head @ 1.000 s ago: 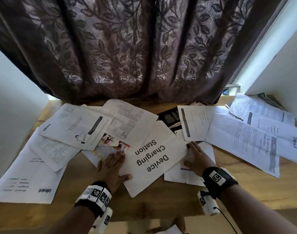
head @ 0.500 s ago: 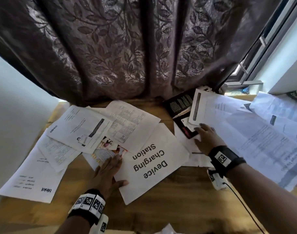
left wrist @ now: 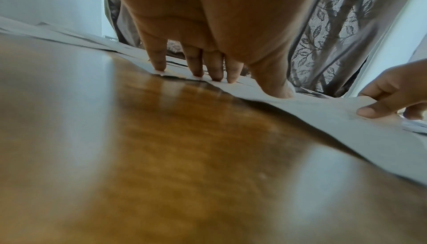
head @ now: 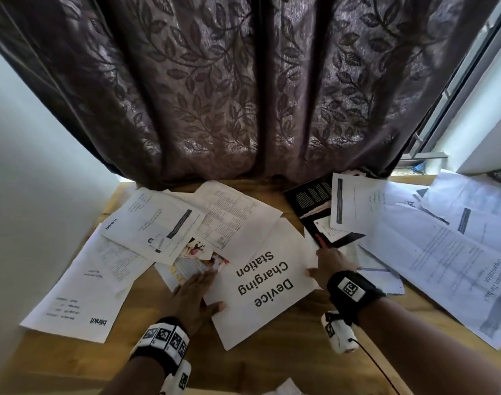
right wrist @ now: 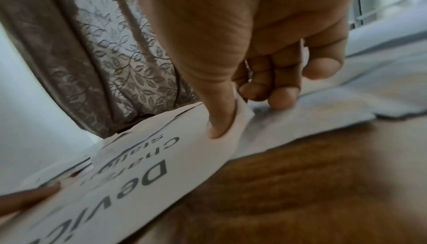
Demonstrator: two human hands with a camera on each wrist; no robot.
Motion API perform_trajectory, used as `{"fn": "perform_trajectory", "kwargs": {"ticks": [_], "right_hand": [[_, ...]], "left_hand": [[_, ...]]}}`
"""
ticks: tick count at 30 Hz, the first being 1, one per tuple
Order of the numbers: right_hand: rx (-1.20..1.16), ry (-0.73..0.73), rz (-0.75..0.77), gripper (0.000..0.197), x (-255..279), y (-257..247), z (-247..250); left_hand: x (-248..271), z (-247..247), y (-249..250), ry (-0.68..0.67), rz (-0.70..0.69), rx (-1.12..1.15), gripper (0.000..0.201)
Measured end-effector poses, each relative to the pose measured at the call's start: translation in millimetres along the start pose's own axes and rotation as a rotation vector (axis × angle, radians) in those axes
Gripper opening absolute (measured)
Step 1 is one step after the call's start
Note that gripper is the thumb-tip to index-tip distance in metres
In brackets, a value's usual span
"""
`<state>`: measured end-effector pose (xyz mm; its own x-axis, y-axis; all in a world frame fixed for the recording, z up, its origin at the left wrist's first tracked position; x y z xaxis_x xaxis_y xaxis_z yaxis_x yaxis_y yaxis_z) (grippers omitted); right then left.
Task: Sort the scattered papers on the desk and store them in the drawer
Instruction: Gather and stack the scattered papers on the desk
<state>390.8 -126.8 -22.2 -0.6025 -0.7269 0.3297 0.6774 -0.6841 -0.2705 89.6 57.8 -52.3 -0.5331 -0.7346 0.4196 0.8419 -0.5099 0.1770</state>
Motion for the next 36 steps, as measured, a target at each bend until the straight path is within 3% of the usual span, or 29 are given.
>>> {"fn": "perform_trajectory", "kwargs": {"ticks": [6, 10, 13, 16, 18, 21, 23, 26, 27, 28, 29, 31, 36], "right_hand": [[-0.449, 0.333, 0.015, 0.016, 35.9, 12.5, 33.6], [-0.438, 0.572, 0.061, 0.011, 71.0, 22.7, 85.7], [-0.387, 0.676, 0.171, 0.013, 95.5, 16.3, 129.3], [-0.349, 0.664, 0.29, 0.01, 111.6, -0.4, 167.9], [-0.349, 0.627, 0.366, 0.011, 112.5, -8.1, 189.6], [-0.389, 0.608, 0.453, 0.01, 105.8, -18.0, 211.7], [-0.457, 0.612, 0.491, 0.011, 96.0, -24.7, 213.3], [-0.608, 0.617, 0.459, 0.018, 74.0, -29.2, 198.4], [-0.665, 0.615, 0.429, 0.021, 65.2, -27.8, 191.0], [-0.694, 0.607, 0.393, 0.024, 57.2, -26.4, 183.4], [-0.709, 0.588, 0.363, 0.024, 47.7, -24.8, 174.6], [-0.65, 0.52, 0.319, 0.019, 31.5, -25.3, 157.7], [-0.599, 0.383, 0.283, 0.021, 1.6, -40.8, 119.7]], "left_hand": [[8.4, 23.1, -47.0, 0.038, 0.082, -0.143, 0.091], [14.4, 34.2, -70.8, 0.015, 0.134, -0.233, 0.083], [14.9, 48.9, -59.2, 0.032, 0.128, -0.152, 0.089], [18.2, 72.2, -18.2, 0.096, -0.011, 0.044, 0.111], [23.4, 88.1, 14.9, 0.126, -0.129, 0.295, 0.125], [24.6, 82.8, 52.0, -0.052, -0.191, 0.651, 0.116], [26.4, 74.3, 71.0, -0.198, -0.155, 0.721, 0.1], [37.7, 47.3, 98.8, -0.615, -0.163, 1.024, 0.037], [45.0, 50.8, 103.4, -0.63, -0.178, 1.107, 0.02], [45.6, 52.0, 99.1, -0.603, -0.113, 1.218, 0.024], [38.2, 51.0, 84.8, -0.48, -0.011, 1.265, 0.039], [30.4, 53.7, 65.2, -0.259, 0.038, 1.19, 0.059], [29.9, 20.5, 64.2, -0.323, -0.083, 0.963, 0.06]]}}
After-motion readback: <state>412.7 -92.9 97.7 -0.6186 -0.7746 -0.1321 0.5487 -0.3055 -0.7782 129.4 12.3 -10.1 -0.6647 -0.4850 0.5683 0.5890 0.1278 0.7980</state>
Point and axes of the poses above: each hand's wrist, its own x-axis away from the middle knuckle, its own z-axis out of the back of the hand, y = z × x, the point moved 10 cm from there along -x, towards the middle knuckle, and after that the axes turned 13 degrees about z, right-handed, at the moved point
